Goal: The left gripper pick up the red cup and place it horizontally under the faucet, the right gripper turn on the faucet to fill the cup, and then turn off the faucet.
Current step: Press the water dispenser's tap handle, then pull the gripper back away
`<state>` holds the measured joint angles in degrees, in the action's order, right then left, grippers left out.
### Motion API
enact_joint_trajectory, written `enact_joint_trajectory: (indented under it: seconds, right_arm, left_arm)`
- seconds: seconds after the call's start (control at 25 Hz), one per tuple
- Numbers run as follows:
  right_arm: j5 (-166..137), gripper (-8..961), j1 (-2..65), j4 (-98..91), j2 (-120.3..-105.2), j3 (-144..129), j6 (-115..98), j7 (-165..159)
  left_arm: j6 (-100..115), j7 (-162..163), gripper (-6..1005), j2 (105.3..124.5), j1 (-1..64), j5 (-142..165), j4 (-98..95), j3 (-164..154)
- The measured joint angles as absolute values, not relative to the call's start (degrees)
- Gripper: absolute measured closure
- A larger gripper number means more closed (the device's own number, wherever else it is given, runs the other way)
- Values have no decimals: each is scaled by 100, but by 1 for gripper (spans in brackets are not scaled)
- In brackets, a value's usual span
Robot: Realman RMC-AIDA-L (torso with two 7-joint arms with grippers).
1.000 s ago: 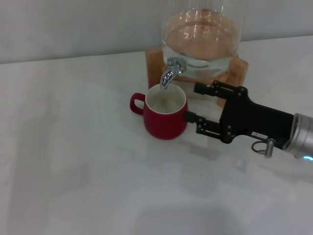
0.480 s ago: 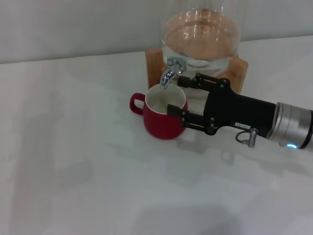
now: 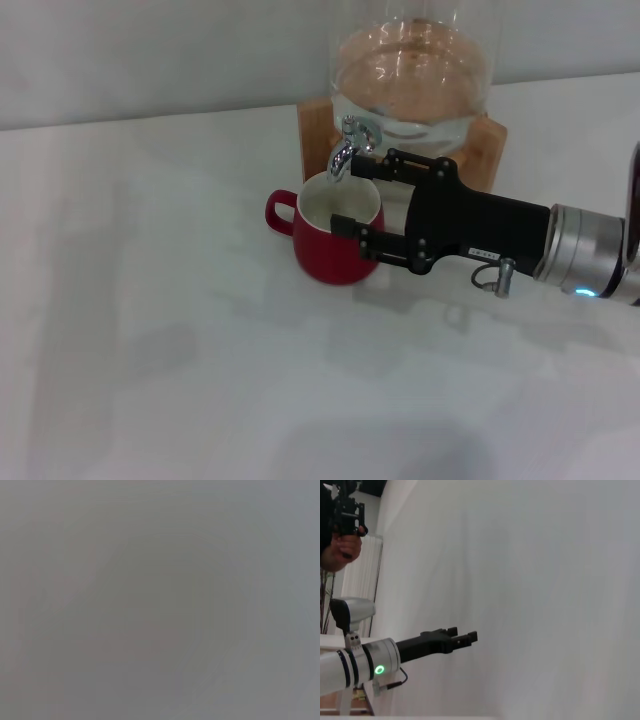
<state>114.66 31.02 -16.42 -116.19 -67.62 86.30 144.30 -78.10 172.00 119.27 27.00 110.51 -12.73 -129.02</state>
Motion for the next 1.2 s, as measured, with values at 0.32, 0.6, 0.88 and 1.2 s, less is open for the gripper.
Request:
enact_joint_trajectory:
  seconds: [0.32, 0.6, 0.88, 1.2]
  right_arm:
    - [11502, 282, 3256, -1642, -11619, -6890, 8365, 14402]
    - [11642, 282, 3268, -1643, -11619, -6891, 8232, 14419]
    - [11692, 281, 3214, -1652, -11607, -6846, 8152, 14426]
    - [11799, 281, 3104, -1681, -11595, -6846, 8139, 14488]
  left_arm:
    - [-7810, 17200, 162, 11927, 2742, 11050, -1238, -12902]
    - [-7813, 17200, 162, 11927, 2747, 11048, -1230, -12902]
    - [-7814, 17200, 162, 11927, 2751, 11047, -1230, -12902]
    - [-7804, 17200, 162, 11920, 2761, 11047, -1230, -12902]
